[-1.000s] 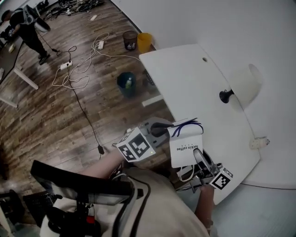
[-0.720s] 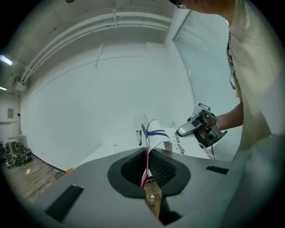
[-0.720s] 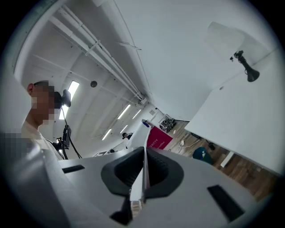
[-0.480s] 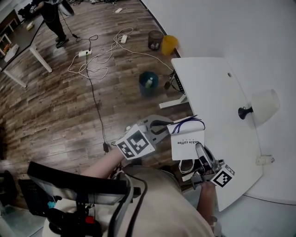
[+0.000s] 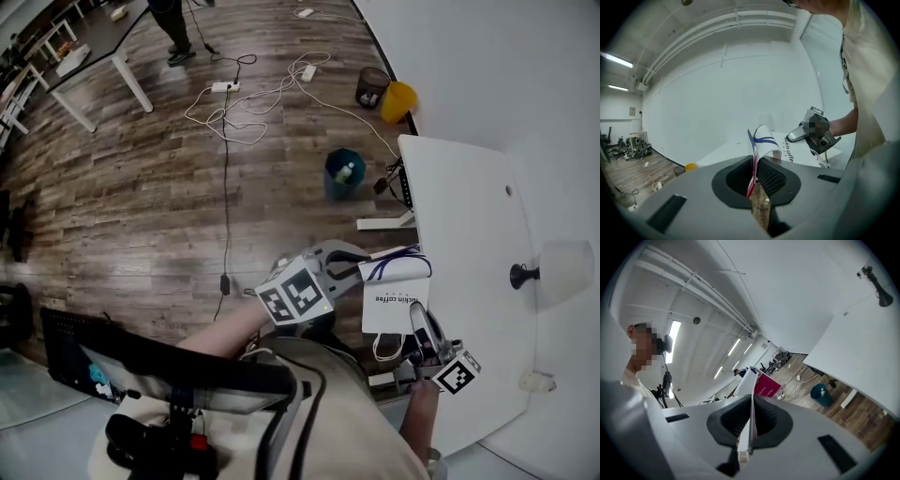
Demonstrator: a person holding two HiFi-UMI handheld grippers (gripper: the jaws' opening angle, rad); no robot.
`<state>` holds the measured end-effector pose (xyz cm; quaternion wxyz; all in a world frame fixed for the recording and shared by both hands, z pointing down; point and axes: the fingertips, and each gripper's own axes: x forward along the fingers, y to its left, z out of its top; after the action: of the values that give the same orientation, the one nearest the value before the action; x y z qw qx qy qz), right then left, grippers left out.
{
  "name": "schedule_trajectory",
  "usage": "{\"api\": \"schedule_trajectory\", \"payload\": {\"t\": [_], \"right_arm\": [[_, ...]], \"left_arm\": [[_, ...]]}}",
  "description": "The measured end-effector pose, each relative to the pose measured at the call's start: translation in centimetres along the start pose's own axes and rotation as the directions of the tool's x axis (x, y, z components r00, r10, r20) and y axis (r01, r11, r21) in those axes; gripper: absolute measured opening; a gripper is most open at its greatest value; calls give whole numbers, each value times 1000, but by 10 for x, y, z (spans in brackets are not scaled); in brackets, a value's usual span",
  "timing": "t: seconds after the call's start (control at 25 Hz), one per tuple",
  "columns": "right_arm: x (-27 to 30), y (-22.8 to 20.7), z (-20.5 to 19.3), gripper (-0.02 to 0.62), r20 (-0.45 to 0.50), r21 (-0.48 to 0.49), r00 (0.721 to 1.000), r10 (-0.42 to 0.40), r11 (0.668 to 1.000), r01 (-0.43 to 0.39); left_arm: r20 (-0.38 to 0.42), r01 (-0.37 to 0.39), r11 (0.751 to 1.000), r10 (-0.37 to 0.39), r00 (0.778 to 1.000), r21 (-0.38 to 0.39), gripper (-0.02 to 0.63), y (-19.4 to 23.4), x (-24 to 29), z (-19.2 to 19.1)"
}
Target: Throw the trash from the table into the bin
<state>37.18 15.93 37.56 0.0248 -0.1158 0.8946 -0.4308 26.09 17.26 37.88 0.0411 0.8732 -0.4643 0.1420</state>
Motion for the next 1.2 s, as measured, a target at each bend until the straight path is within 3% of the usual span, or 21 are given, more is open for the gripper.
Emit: {"api": "schedule_trajectory", "payload": {"t": [0.32, 0.56, 0.92, 1.2], "right_arm": [[24, -46, 60, 17, -17, -14, 993, 113, 993, -113], [47, -71, 87, 17, -83, -14, 982, 171, 985, -172], [124, -73, 100, 17, -133, -17, 968, 212, 976, -216], [227, -45, 91, 17, -144, -64, 970, 195, 976, -206]], "left_arm": [[-43, -109, 994, 109, 993, -4, 20, 45, 51, 22], [-77, -171, 985, 168, 983, -26, 20, 71, 73, 19], [-72, -240, 970, 236, 969, -45, 20, 142, 51, 8], [-19, -202, 973, 201, 979, -109, 33, 221, -2, -12]]}}
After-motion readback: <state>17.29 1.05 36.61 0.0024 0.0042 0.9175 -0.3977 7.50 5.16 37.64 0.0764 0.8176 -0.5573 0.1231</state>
